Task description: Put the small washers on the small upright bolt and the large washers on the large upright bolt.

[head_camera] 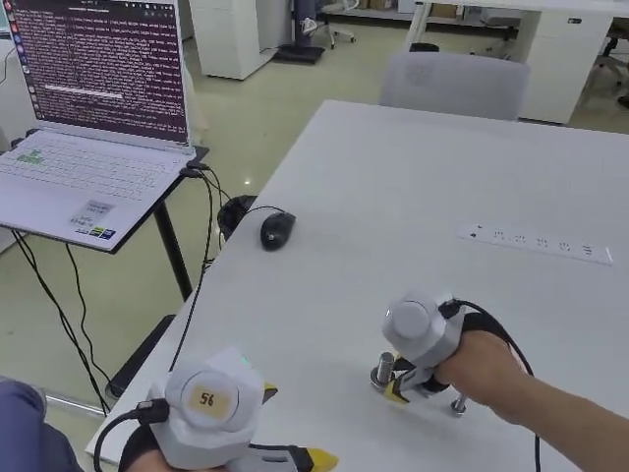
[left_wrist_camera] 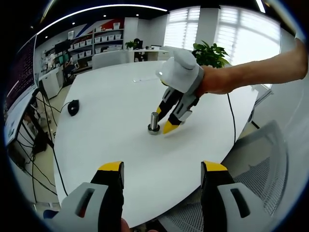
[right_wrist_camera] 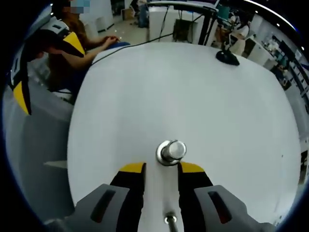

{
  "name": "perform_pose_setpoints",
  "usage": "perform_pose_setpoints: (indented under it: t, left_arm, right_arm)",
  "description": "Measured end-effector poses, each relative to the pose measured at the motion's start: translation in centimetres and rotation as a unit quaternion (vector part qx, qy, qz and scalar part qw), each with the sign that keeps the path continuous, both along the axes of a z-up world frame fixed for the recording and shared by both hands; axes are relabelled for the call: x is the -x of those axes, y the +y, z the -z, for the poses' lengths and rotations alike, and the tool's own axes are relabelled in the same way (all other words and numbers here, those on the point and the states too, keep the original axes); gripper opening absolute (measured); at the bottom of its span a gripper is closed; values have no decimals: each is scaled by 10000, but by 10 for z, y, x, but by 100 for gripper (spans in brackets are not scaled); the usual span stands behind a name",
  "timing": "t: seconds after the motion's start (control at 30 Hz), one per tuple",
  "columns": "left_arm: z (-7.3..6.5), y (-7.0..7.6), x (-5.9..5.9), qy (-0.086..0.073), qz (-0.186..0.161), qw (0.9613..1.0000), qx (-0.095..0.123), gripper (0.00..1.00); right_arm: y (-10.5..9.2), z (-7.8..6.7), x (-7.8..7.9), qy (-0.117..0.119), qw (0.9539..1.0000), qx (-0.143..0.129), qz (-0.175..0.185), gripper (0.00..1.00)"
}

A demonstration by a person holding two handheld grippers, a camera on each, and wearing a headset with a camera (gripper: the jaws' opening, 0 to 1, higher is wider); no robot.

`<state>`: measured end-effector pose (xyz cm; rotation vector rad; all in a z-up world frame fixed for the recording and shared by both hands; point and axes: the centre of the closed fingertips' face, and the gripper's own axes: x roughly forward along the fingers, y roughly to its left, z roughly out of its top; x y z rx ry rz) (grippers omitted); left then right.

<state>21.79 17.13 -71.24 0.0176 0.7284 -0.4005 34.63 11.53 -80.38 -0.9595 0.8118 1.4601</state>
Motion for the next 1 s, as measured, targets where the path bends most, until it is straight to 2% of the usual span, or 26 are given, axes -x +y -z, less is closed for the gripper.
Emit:
perform_pose_setpoints:
  t: [0.13,0.2,0.33,0.47,0.57,0.67,0.73,0.8,0.93,1.0]
  left_arm:
    - [0,-3,-2,0,61,10000,1,64]
    - [2,-5,-3,10,97,10000,-4,64]
    - [5,-10,-6,30,168,9999,11,64]
    - [10,-13,-8,61,236,9997,17,63]
    - [15,-15,-9,99,279,9996,21,63]
    - [19,-16,-10,129,311,9994,28,63]
    - [21,-15,-12,141,322,9994,32,63]
    - [22,-15,-13,154,322,9994,39,63]
    - [23,-13,-14,167,321,9993,35,63]
    - [24,-11,-14,174,317,9993,34,63]
  right_arm:
    - [-10,0,5,-20,9995,-127,278,29]
    - [-15,-1,9,9,9979,-296,572,29]
    - [-23,-5,15,15,9952,-572,800,29]
    - [-35,-4,23,159,9902,-874,1074,29]
    - [-47,1,28,244,9873,-980,1226,31]
    - [-59,1,32,235,9834,-1127,1401,32]
    - [-67,0,34,296,9772,-1293,1657,32]
    - [-74,-1,34,311,9729,-1417,1798,33]
    - [-95,-3,33,282,9594,-1694,2236,36]
    - [-106,-4,30,230,9541,-1796,2386,38]
